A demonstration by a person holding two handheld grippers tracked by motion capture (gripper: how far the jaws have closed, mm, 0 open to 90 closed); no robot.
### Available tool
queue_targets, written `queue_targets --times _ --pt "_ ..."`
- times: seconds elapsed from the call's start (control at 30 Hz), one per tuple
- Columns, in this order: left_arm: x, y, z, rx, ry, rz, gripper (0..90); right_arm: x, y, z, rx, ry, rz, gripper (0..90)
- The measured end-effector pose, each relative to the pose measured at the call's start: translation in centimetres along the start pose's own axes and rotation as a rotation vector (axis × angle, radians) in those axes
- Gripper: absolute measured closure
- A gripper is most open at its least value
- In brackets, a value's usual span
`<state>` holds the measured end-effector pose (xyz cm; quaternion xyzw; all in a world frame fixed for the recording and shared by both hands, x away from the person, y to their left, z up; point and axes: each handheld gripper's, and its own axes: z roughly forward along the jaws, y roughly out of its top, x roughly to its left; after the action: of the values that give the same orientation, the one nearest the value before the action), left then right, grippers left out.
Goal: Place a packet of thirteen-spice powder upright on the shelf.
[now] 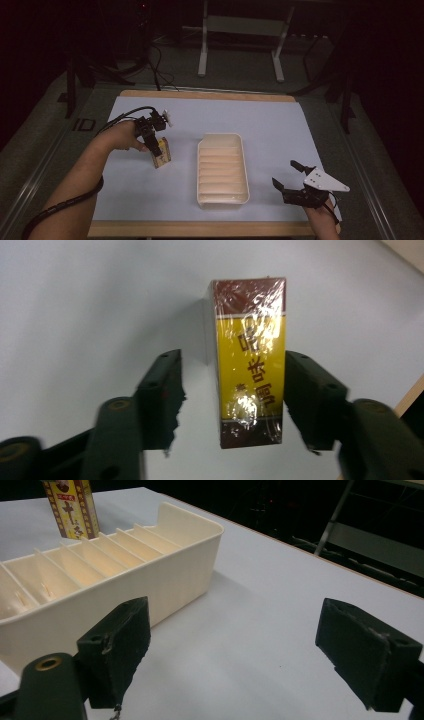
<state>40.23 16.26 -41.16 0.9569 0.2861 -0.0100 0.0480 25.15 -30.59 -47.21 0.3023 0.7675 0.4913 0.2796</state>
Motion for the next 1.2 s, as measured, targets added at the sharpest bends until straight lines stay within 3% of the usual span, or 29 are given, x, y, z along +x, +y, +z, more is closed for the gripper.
queue_targets --times 0.13,0.2,0.47,0.73,1.2 --pt "0.1 0.1 0.2 -0.013 0.018 -0.012 48.4 0.1 0.0 0.0 0.004 0.002 -0.006 14.4" --pt "0.0 0.1 0.3 -0.015 0.01 0.003 51.0 0.1 0.0 0.0 0.004 0.002 -0.006 14.4" --pt "-0.3 0.3 1.0 0.031 0.008 0.02 64.5 0.0 0.0 0.1 0.01 0.004 -0.008 14.4" --pt "-0.4 0.1 0.9 0.008 0.037 0.041 67.5 0.0 -0.1 0.1 0.015 0.005 -0.004 14.4" --pt "-1.0 -0.3 -2.2 -0.112 -0.003 0.071 68.2 -0.1 0.0 0.1 0.008 0.005 0.002 14.4"
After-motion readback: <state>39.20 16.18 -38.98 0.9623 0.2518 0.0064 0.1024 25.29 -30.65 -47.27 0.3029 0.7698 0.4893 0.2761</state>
